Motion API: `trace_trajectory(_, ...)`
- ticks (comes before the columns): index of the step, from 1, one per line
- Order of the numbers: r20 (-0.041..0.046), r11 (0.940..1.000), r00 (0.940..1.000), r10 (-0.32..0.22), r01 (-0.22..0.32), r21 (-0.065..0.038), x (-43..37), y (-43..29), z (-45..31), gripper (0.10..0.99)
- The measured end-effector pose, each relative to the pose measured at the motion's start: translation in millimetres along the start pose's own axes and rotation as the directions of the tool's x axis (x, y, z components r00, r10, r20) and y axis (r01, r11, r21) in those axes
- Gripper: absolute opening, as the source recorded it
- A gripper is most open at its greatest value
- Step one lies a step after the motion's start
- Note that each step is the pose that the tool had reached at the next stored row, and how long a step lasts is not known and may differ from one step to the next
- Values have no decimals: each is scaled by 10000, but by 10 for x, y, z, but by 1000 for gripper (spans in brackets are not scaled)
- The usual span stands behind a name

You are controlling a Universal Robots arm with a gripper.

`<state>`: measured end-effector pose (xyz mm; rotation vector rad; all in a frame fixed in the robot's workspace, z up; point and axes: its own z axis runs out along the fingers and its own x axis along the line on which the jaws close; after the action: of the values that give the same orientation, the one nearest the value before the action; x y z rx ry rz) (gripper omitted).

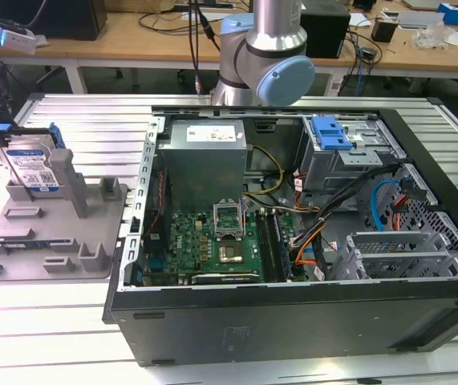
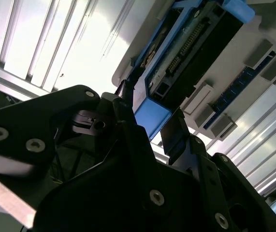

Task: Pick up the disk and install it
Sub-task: 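Pick up the disk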

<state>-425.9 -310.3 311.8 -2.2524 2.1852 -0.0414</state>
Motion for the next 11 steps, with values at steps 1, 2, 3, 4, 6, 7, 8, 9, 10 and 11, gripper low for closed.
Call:
trace_trajectory(1,0,10000,10000,1,-1,1,0,-1,2,498)
trace_trajectory(2,1,10000,10000,2,-2,2,-1,-2,3,498)
trace_trajectory(3,0,10000,10000,1,-1,0,1,-3,4,498)
trace_trajectory(4,0,10000,10000,0,0,-1,3,-4,5,498)
trace_trajectory(6,1,10000,10000,-1,1,2,15,-5,16,498)
trace_trajectory(7,1,10000,10000,0,0,0,18,-6,19,498)
trace_trajectory(8,1,10000,10000,1,-1,1,18,-7,22,498)
trace_trajectory(9,1,10000,10000,0,0,2,20,-12,26,498)
trace_trajectory(10,0,10000,10000,1,-1,2,20,-21,33,498)
trace_trajectory(11,0,10000,10000,13,-13,0,19,-26,107,498)
